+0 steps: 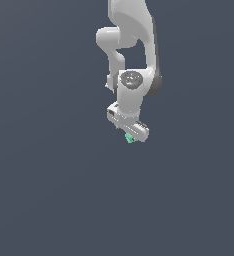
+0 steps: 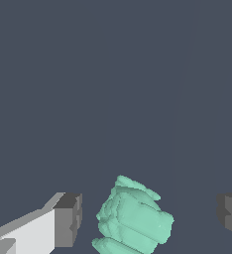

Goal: Pick up the object and move it to a goal position.

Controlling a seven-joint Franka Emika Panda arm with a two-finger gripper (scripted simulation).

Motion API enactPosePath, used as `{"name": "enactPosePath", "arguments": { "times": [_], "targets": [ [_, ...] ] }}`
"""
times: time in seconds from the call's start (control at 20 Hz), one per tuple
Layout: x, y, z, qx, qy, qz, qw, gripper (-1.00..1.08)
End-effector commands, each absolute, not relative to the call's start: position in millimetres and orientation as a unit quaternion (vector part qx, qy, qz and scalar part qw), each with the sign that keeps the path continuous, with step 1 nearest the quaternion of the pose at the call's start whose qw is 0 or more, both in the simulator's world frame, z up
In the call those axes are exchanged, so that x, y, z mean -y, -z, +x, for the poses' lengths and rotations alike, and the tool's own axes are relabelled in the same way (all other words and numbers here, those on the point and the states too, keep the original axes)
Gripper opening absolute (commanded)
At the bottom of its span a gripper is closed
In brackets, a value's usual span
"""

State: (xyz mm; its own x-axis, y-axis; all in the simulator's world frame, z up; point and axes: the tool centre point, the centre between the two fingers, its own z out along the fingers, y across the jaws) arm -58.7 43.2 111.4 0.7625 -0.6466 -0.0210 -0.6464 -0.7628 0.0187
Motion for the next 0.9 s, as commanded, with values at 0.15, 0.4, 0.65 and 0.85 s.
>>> {"name": "enactPosePath", "arguments": {
  "times": [0.15, 0.4, 0.65, 0.85],
  "targets": [
    [-54, -106, -69, 0.403, 0.009, 0.915, 0.004, 1.0],
    [-64, -102, -79, 0.455, 0.006, 0.89, 0.003, 1.0],
    [-72, -98, -89, 0.502, 0.004, 0.865, 0.002, 1.0],
    [-77, -95, -95, 0.53, 0.002, 0.848, 0.001, 1.0]
  ]
}}
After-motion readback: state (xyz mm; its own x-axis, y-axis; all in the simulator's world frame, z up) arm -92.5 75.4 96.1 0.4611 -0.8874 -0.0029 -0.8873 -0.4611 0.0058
